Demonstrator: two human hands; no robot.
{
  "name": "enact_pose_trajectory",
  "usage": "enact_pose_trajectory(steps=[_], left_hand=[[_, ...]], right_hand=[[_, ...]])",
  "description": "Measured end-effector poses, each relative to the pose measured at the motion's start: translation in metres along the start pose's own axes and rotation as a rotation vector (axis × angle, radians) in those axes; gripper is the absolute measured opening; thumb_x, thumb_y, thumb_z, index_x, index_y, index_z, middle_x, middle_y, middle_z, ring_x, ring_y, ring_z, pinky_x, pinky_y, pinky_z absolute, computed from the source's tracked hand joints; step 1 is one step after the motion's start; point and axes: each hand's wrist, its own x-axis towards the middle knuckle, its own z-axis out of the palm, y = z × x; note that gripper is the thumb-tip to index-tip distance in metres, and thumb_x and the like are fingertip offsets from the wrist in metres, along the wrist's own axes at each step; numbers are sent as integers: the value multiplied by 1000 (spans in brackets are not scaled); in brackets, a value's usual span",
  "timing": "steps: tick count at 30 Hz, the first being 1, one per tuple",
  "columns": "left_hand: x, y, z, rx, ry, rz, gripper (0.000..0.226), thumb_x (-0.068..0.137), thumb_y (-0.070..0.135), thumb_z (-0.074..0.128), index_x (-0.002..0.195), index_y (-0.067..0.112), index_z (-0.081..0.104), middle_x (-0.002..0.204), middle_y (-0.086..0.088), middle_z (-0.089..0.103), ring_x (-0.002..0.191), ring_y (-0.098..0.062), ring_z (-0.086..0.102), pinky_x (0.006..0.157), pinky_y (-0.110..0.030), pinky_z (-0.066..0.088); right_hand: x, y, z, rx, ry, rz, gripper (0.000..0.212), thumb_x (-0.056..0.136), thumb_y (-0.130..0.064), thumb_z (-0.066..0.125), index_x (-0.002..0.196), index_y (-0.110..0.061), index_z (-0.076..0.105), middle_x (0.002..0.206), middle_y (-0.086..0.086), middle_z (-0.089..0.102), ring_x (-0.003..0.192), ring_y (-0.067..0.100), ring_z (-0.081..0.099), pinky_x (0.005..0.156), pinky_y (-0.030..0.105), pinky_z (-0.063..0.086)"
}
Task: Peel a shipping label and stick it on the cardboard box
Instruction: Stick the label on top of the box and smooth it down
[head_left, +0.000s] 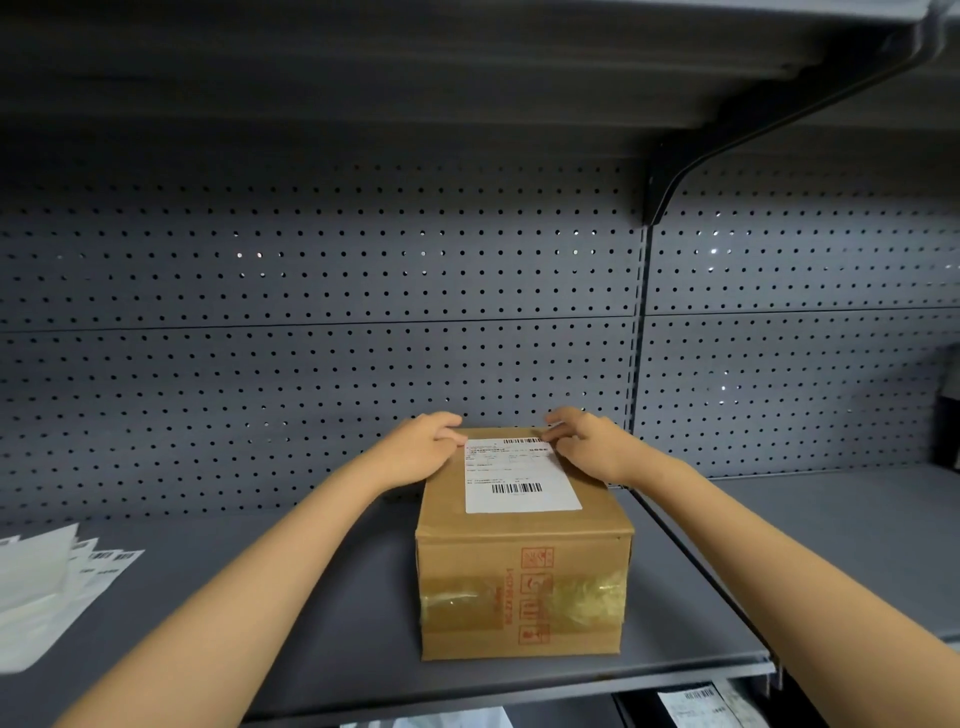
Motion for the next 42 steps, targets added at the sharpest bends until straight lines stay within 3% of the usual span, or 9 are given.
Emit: enact_pose_trajectory(steps=[3,8,10,15,19,22,26,32,42], left_hand=[[-13,11,6,-39,-10,76,49,91,7,33,139,16,37,131,7,58,118,-6,47,94,-19,33],[-26,22,17,-65,-80,159,53,88,5,32,138,20,38,129,7,60,67,7,51,63,-12,38],[-29,20,16,-52,-69,149,51,89,5,32,139,17,37,131,6,59,92,-3,53,77,-18,38],[-40,10,8,-2,-19,105,46,93,7,31,137,17,41,129,7,59,119,-2,44,95,-18,33],[-47,14,9,38,23,98,46,93,12,31,137,18,40,132,7,58,130,-10,41,107,-26,31],[-53,28,19,52,3,132,48,93,13,31,141,19,33,136,9,53,129,-12,41,103,-22,28],[-61,39,27,25,-58,130,50,93,12,30,143,21,28,137,11,52,127,-14,45,96,-19,29],[-71,23,15,83,7,107,48,94,12,30,141,19,34,132,12,56,125,-10,45,97,-19,30],[-84,44,26,79,7,139,49,94,14,29,143,20,29,138,11,52,128,-17,44,103,-25,31]], right_hand=[[-11,-12,5,40,-11,-67,43,90,-8,34,133,-14,38,130,3,57,114,17,49,93,26,36],[-24,-22,14,56,-36,-171,43,89,-8,36,130,-19,42,124,-1,62,81,14,58,73,18,44],[-28,-20,13,55,-36,-167,43,89,-6,35,130,-17,42,124,-1,61,70,5,51,61,9,39],[-40,-5,3,72,10,-82,42,88,-5,36,128,-14,44,122,0,63,117,18,51,99,30,40],[-49,-6,0,43,21,-78,44,87,-5,36,129,-15,41,125,1,61,119,17,50,97,25,37],[-55,-17,7,40,-13,-128,48,87,-7,38,132,-21,37,129,-4,57,113,12,51,87,22,39],[-58,-23,15,35,-54,-184,47,87,-9,40,132,-23,37,131,-7,58,72,-8,48,64,7,34],[-71,-7,4,73,10,-110,43,87,-5,39,128,-17,42,125,-1,62,114,18,53,98,29,39],[-81,-26,18,72,-10,-189,45,88,-7,37,131,-18,39,128,1,59,99,14,58,97,30,42]])
